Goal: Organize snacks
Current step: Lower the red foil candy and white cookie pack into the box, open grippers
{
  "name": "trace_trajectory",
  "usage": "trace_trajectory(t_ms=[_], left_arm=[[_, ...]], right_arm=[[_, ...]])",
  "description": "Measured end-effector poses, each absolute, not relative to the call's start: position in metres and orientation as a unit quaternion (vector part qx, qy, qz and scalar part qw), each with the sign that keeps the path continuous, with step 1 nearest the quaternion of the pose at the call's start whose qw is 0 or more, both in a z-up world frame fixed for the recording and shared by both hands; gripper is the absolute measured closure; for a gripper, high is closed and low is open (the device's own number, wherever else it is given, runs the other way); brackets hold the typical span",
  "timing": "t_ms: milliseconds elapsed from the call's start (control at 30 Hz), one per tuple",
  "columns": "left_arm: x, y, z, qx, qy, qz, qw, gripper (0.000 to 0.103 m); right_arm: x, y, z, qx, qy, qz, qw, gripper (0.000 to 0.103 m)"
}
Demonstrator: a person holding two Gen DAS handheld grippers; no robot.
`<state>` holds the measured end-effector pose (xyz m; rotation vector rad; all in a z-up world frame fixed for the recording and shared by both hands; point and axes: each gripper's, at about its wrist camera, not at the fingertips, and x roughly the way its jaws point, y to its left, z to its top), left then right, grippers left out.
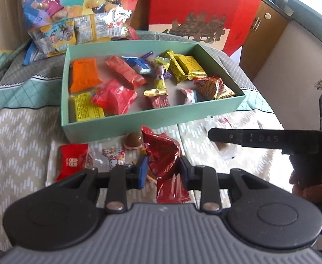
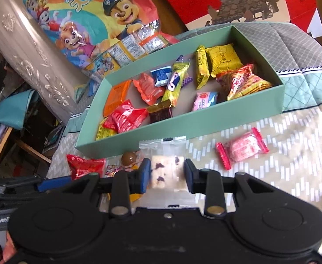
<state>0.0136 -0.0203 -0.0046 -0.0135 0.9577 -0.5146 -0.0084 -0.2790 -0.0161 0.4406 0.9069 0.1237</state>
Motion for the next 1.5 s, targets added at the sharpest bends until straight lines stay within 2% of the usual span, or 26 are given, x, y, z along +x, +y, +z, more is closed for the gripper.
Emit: trace_trajectory(t_ms=[467, 733, 767, 800, 833, 867, 900, 967, 1067, 1500], left_arm=[[0.112, -0.055, 0.009, 0.011, 0.419, -0.22, 0.881, 0.073], [0.153, -0.059, -0.01, -0.004, 0.44, -0.214, 0.872, 0.071], [0.153, -0.06, -0.014, -0.001, 0.442, -0.211, 0.872, 0.065], [0.154, -0.061, -0.017, 0.004, 0.443, -0.208, 0.872, 0.047], [0.155, -0.062, -0.021, 0.011, 0.445, -0.203, 0.872, 0.034], [0.154, -0.063, -0.023, 0.015, 0.443, -0.196, 0.875, 0.018], [0.154, -0.063, -0.025, 0.018, 0.44, -0.191, 0.877, 0.011], [0.152, -0.063, -0.027, 0.022, 0.44, -0.187, 0.878, 0.007], [0.151, -0.064, -0.028, 0.02, 0.444, -0.185, 0.876, 0.001], [0.128, -0.065, -0.019, 0.017, 0.445, -0.19, 0.875, 0.0]], right_arm=[[0.062, -0.303, 0.003, 0.24, 0.399, 0.012, 0.885, 0.071], [0.106, -0.302, -0.011, 0.233, 0.411, 0.004, 0.881, 0.071], [0.108, -0.302, -0.014, 0.234, 0.412, 0.005, 0.881, 0.068], [0.112, -0.301, -0.016, 0.236, 0.413, 0.006, 0.88, 0.063], [0.114, -0.301, -0.018, 0.238, 0.413, 0.006, 0.879, 0.055], [0.114, -0.301, -0.02, 0.24, 0.411, 0.004, 0.879, 0.034], [0.114, -0.3, -0.02, 0.241, 0.409, 0.0, 0.88, 0.014], [0.112, -0.299, -0.019, 0.242, 0.4, -0.005, 0.884, 0.002], [0.111, -0.3, -0.018, 0.242, 0.402, -0.007, 0.883, 0.0], [0.079, -0.307, -0.014, 0.253, 0.412, -0.016, 0.875, 0.0]])
